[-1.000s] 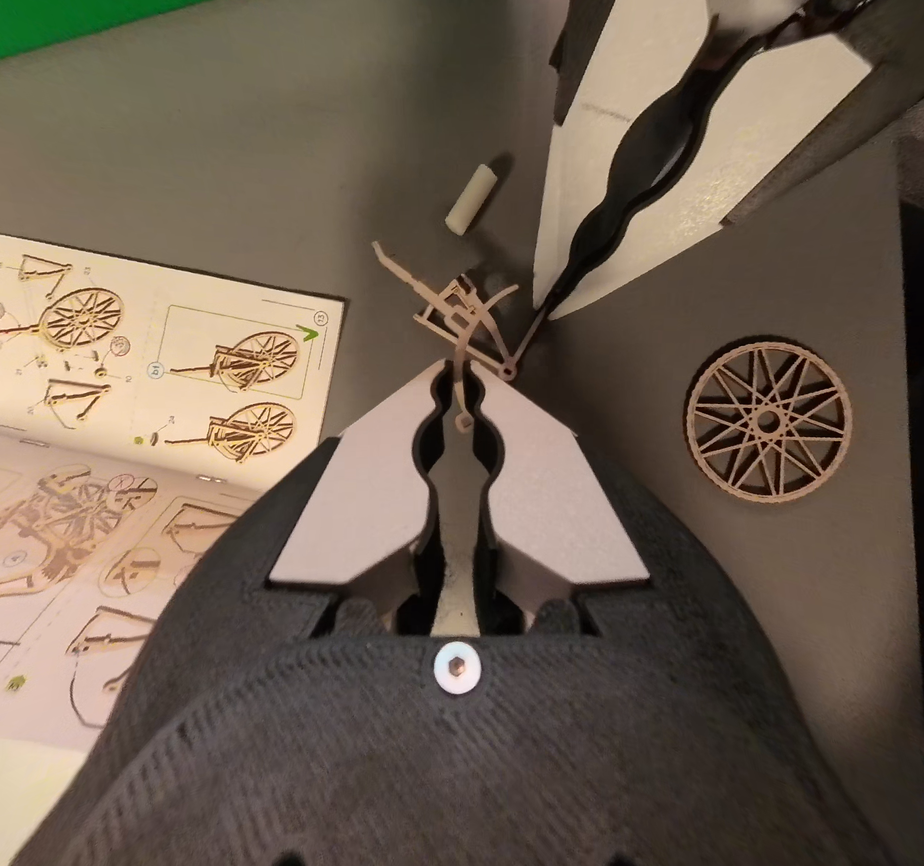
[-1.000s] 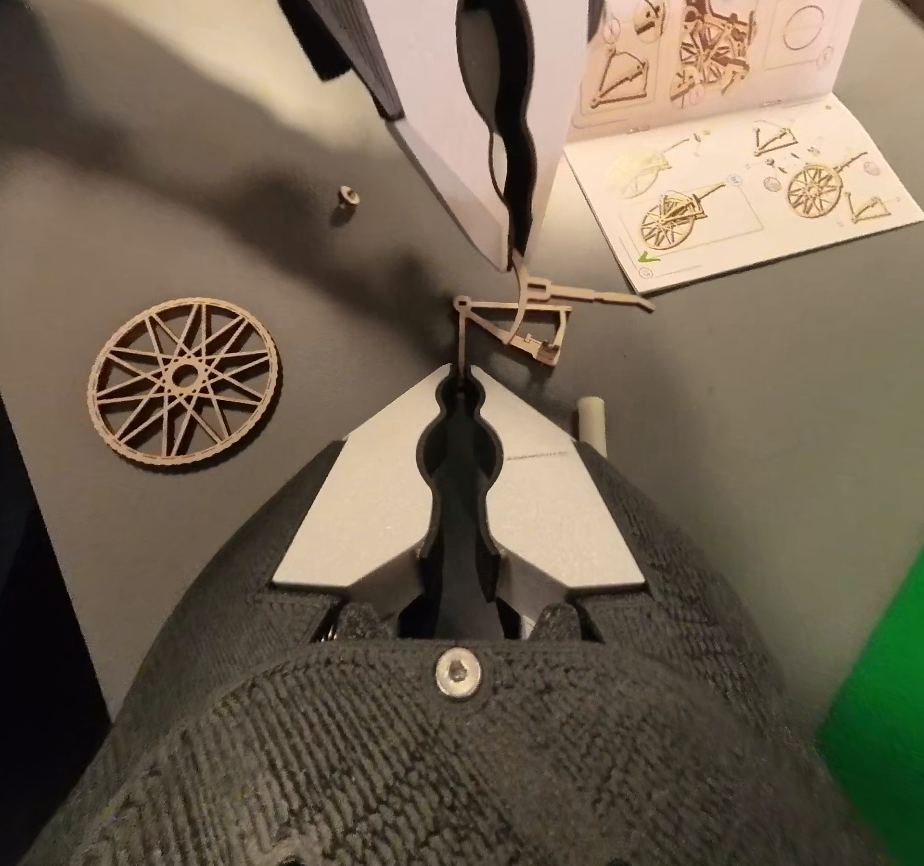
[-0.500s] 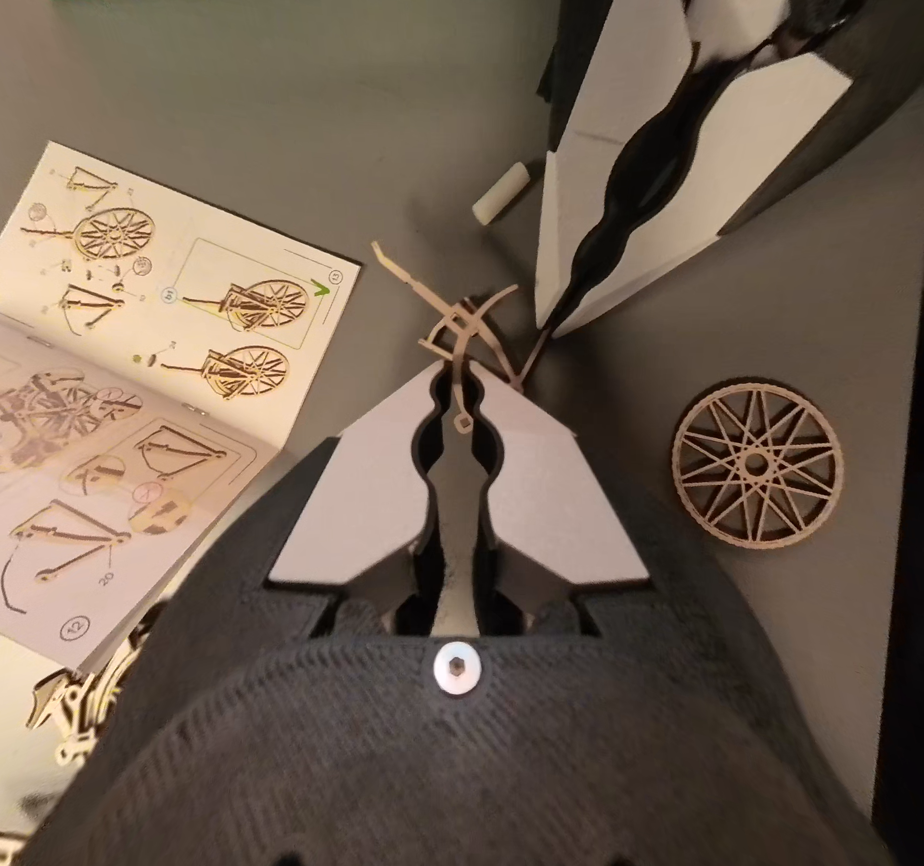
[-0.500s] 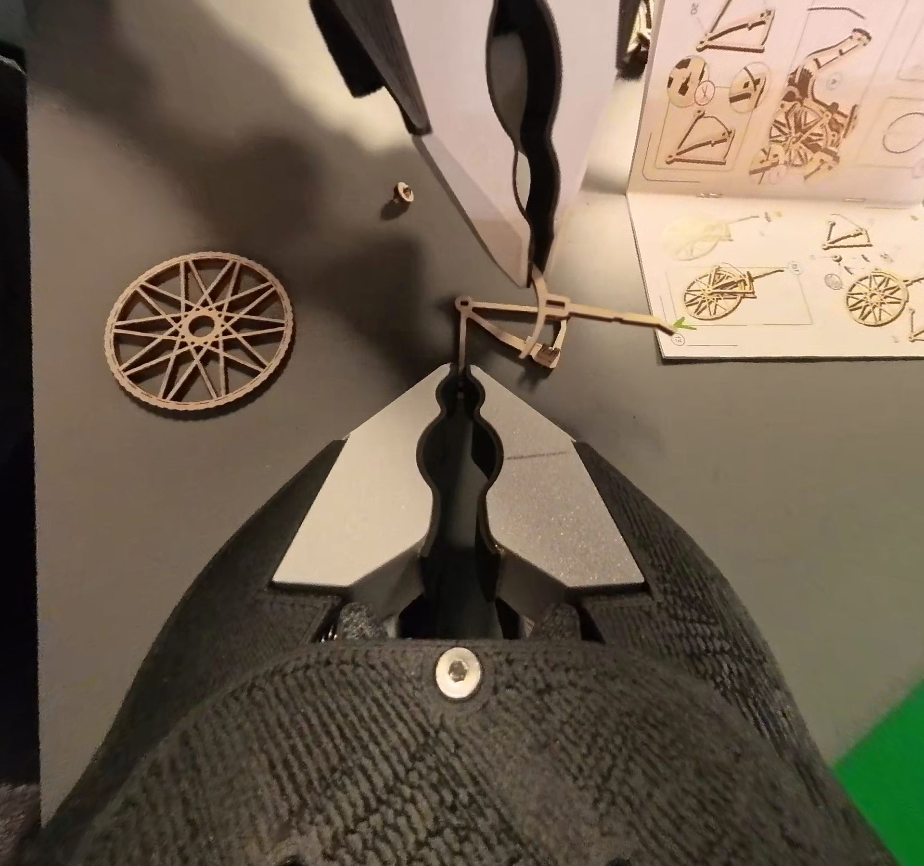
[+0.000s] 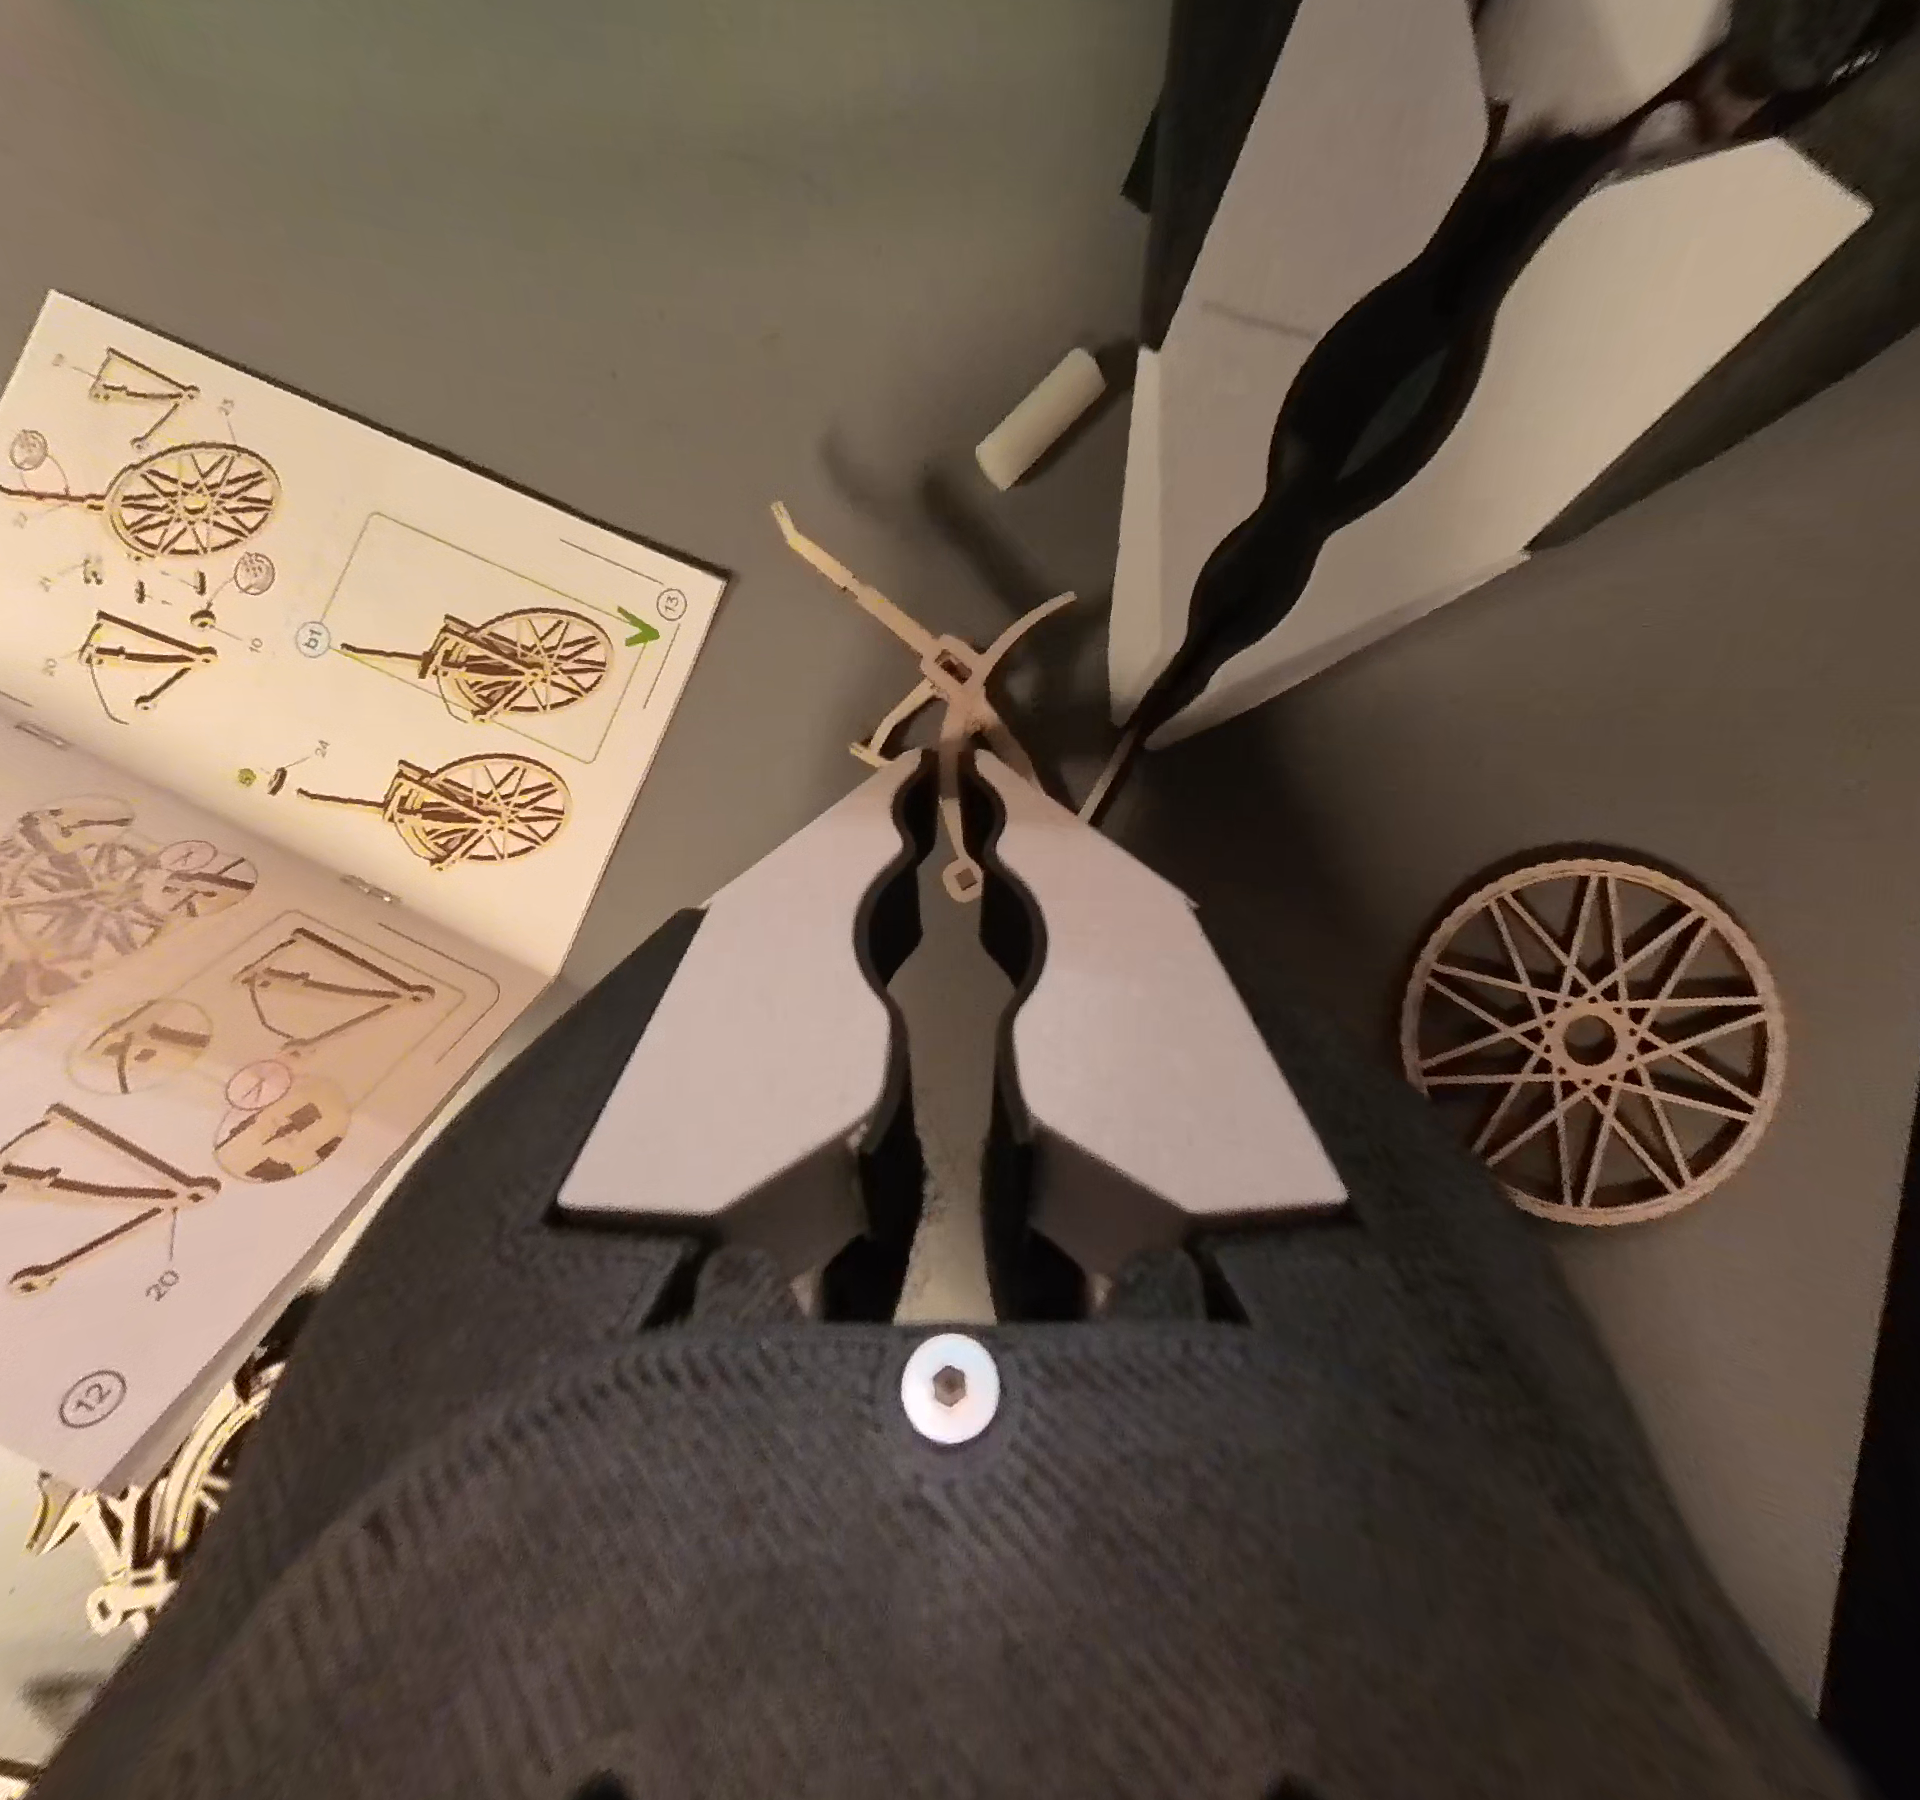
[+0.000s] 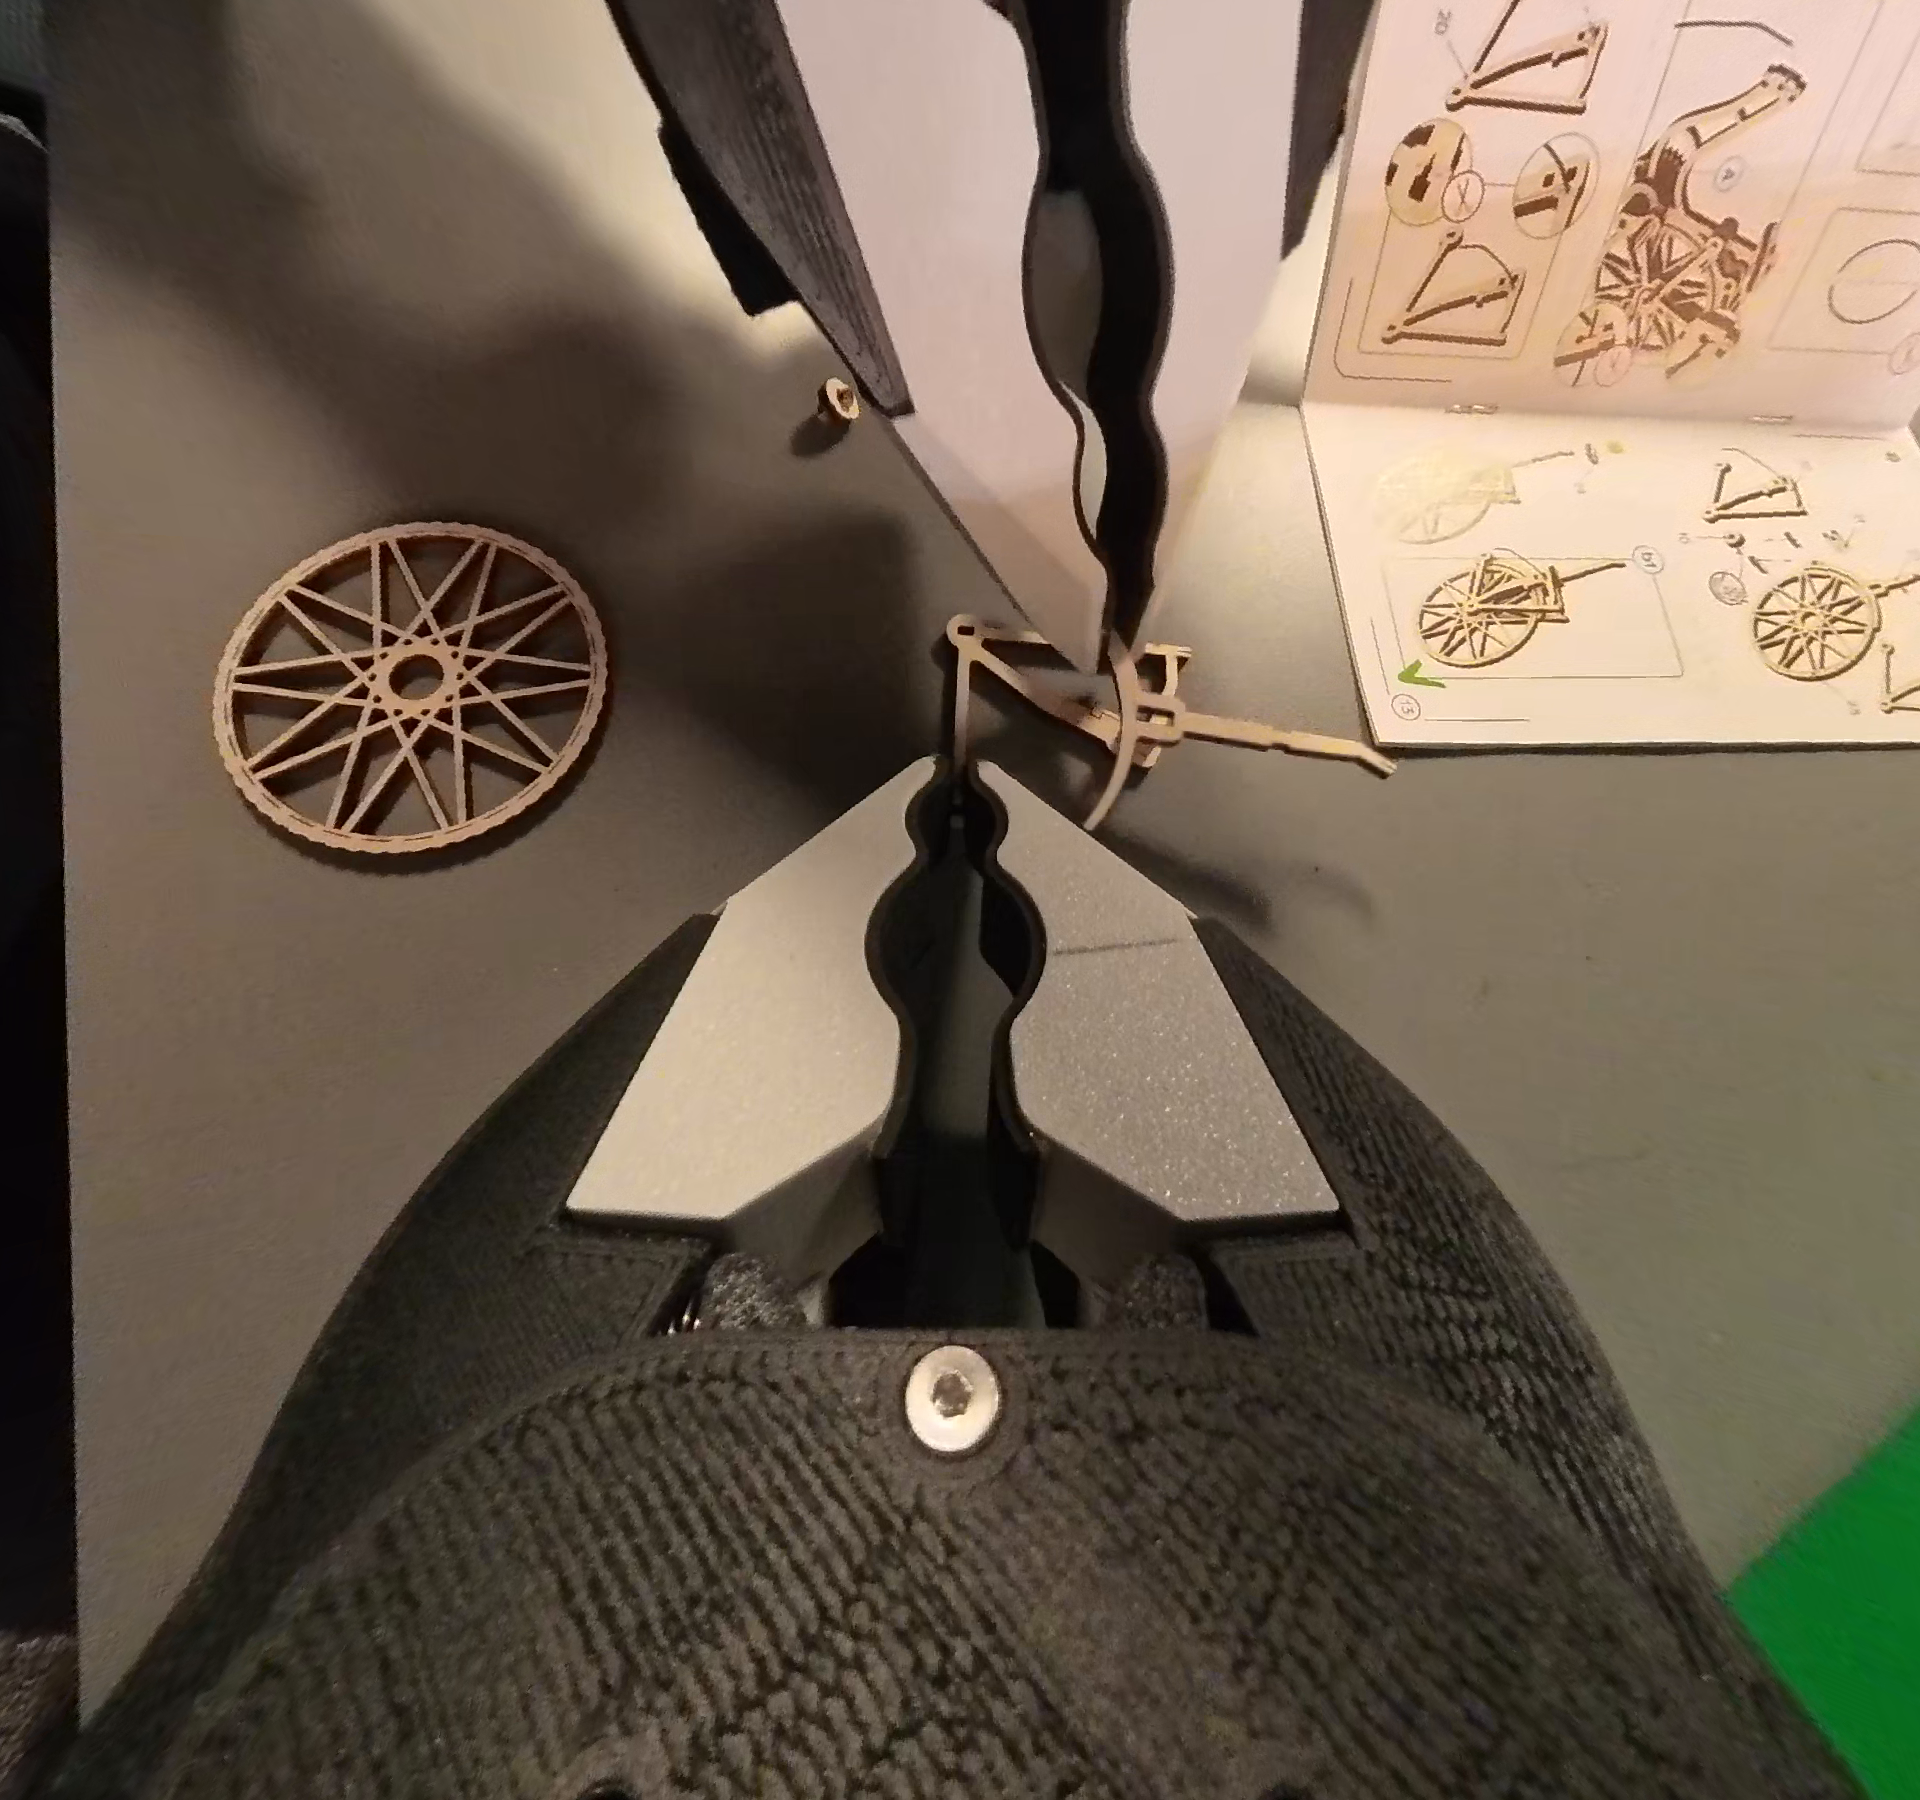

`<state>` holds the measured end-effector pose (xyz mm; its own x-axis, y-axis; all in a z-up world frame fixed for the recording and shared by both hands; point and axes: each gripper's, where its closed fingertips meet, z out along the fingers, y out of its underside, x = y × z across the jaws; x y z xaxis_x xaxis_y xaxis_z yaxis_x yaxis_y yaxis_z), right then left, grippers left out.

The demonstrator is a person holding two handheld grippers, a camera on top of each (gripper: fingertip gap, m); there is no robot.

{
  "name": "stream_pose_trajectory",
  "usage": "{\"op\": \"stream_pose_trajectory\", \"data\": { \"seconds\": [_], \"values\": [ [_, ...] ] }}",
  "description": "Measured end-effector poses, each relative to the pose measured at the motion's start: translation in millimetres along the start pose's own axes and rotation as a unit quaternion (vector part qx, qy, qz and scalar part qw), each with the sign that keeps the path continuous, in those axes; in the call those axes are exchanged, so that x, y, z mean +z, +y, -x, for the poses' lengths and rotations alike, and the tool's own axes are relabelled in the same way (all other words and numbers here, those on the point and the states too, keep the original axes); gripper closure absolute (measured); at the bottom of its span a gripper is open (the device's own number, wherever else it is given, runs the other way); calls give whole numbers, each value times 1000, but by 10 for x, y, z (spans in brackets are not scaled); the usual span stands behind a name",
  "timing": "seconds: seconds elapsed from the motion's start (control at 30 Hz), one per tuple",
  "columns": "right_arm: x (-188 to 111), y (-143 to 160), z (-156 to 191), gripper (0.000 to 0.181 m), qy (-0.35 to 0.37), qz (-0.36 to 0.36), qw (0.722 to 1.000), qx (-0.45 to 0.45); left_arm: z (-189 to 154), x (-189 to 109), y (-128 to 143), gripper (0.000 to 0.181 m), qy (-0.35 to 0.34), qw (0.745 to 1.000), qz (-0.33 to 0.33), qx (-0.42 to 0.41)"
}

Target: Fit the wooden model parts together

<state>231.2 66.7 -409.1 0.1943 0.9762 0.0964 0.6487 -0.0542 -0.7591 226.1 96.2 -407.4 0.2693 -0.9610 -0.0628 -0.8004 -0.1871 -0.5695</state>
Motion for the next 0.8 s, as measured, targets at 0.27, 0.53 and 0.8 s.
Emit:
{"op": "stream_pose_trajectory", "data": {
  "seconds": [0.27,0.53,0.8],
  "values": [
    [0,0,1,181,1,0,1000,-1,-40,17,6,178,13,1000,0,1],
    [0,1,1,181,-2,0,1000,3,-35,30,2,178,15,1000,3,7],
    [1,0,2,181,-3,0,1000,4,-19,1,46,178,54,998,35,28]
  ]
}}
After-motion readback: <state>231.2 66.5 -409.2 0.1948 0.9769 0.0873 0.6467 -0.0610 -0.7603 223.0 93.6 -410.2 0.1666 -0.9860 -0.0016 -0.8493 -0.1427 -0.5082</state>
